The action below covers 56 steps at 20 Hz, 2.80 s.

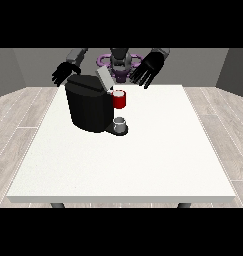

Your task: Insert the coffee pod into the coffee machine and close the lid

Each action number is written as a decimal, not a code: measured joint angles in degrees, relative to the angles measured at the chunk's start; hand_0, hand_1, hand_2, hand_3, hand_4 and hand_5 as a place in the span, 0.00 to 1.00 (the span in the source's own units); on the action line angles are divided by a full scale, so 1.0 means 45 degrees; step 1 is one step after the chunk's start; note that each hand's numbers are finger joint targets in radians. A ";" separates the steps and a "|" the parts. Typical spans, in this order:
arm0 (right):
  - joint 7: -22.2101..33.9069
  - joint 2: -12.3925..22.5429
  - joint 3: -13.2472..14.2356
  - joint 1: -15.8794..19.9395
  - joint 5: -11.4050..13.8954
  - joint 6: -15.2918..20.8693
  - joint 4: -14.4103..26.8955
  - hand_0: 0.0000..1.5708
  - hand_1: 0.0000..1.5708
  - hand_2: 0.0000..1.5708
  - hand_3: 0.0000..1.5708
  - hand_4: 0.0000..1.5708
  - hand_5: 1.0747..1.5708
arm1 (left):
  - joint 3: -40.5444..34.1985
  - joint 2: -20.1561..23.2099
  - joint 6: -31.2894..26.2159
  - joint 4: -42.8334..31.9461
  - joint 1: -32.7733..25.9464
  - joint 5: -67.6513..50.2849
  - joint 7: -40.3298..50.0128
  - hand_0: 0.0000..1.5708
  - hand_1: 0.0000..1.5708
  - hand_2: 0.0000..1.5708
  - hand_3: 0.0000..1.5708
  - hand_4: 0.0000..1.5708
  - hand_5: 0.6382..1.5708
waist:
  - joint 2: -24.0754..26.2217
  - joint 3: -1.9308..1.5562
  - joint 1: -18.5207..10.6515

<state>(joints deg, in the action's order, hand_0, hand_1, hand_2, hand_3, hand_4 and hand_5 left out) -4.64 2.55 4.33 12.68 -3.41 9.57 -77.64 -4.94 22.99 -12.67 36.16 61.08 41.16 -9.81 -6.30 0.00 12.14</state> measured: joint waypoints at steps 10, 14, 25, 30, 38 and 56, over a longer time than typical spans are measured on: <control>-0.0135 0.0560 0.0131 -0.1516 -0.0041 -0.0515 -0.0178 0.00 0.00 0.00 0.00 0.22 1.00 | -0.2569 -0.2377 0.0025 0.0095 -0.2615 -0.3464 -0.0758 0.00 0.00 0.00 0.00 0.00 1.00 | 0.2711 0.0011 -0.1652; 0.0623 0.0996 0.0037 -0.1349 -0.0333 -0.1159 -0.0752 0.00 0.00 0.00 0.00 0.08 1.00 | -0.2980 -0.3026 -0.0025 0.0220 -0.3657 -0.4219 -0.0971 0.00 0.00 0.00 0.00 0.09 1.00 | 0.3628 0.0008 -0.2129; 0.1392 0.1707 -0.0236 -0.0514 -0.0333 -0.2079 -0.1391 0.00 0.00 0.00 0.00 0.00 1.00 | -0.3346 -0.4271 -0.0785 0.1336 -0.5796 -0.5939 -0.0831 0.00 0.00 0.00 0.00 0.04 1.00 | 0.4404 0.0002 -0.3780; 0.1416 0.1836 -0.0399 0.0125 0.0016 -0.2220 -0.1132 0.00 0.00 0.00 0.00 0.10 1.00 | -0.3248 -0.4715 -0.1087 0.2350 -0.6424 -0.6669 -0.0426 0.00 0.00 0.00 0.00 0.00 1.00 | 0.4093 0.0000 -0.4379; 0.1526 0.1621 -0.0451 0.1179 0.0126 -0.2477 -0.0457 0.00 0.00 0.00 0.00 0.00 1.00 | -0.2412 -0.4896 -0.1063 0.4651 -0.7963 -0.7594 -0.0162 0.00 0.00 0.00 0.00 0.00 1.00 | 0.3320 -0.0001 -0.4611; 0.0616 0.1735 0.0219 0.3536 0.0222 -0.3041 0.2600 0.00 0.00 0.00 0.00 0.00 1.00 | -0.1340 -0.4542 -0.0406 0.8828 -1.0148 -0.8961 0.1388 0.00 0.00 0.00 0.00 0.00 1.00 | 0.1494 0.0000 -0.4409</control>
<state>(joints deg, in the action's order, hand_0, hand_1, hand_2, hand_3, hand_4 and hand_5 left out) -1.87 10.35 5.32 28.59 -2.41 -4.12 -65.94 -10.97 2.55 -14.50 75.89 15.42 0.84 -3.56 0.42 0.00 -7.71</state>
